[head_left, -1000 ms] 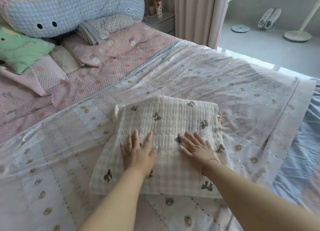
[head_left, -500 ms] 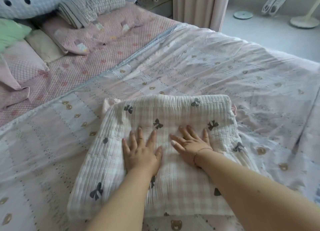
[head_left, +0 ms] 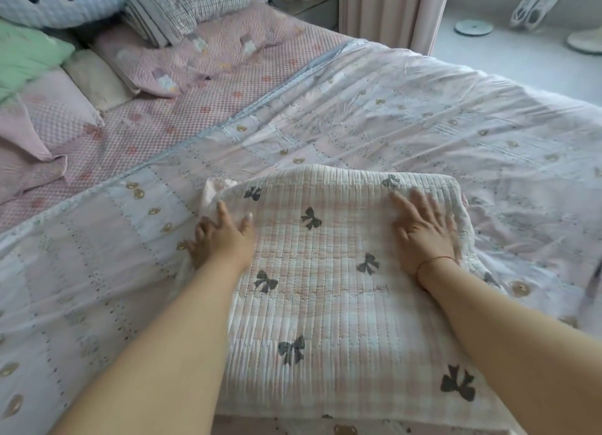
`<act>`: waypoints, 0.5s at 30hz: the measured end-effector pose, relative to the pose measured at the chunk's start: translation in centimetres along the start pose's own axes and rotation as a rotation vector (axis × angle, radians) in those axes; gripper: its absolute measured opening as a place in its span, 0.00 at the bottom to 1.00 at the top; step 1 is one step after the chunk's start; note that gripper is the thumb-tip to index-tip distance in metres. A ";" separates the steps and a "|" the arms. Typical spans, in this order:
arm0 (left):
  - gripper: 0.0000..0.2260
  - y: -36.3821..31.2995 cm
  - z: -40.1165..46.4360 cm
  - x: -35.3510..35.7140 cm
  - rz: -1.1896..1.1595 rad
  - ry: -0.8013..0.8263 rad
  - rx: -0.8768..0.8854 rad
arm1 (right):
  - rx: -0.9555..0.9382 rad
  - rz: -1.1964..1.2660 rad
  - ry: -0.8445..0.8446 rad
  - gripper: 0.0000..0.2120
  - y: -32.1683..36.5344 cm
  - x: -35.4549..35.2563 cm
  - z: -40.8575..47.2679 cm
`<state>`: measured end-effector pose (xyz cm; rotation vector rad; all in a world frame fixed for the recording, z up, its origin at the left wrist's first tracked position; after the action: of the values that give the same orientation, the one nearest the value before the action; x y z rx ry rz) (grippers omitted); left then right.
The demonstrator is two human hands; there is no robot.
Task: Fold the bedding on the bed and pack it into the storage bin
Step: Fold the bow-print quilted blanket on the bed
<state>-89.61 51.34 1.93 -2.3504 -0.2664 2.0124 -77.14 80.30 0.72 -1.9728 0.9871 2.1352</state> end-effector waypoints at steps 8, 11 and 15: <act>0.57 0.4 1.7 -1.3 -0.460 0.135 -0.246 | 0.423 0.219 -0.125 0.50 -2.7 0.2 3.3; 0.54 0.4 1.5 -1.0 -0.580 0.076 -0.243 | 0.580 0.281 -0.112 0.62 -3.3 0.3 3.4; 0.35 -0.6 -0.8 -0.8 -0.495 -0.197 -0.251 | 0.583 0.348 -0.221 0.47 -2.9 -0.6 2.5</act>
<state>-89.03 51.89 2.95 -1.9295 -1.0463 2.0367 -77.84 84.06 -0.01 -1.3392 1.7545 1.8415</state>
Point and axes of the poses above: each hand's wrist, its own z-axis towards the middle knuckle, its own x-axis out of the palm, y = z × x, the point moved 1 cm from there along z, towards the middle knuckle, and after that the axes turned 3 degrees about -y, right-handed, at the moved point
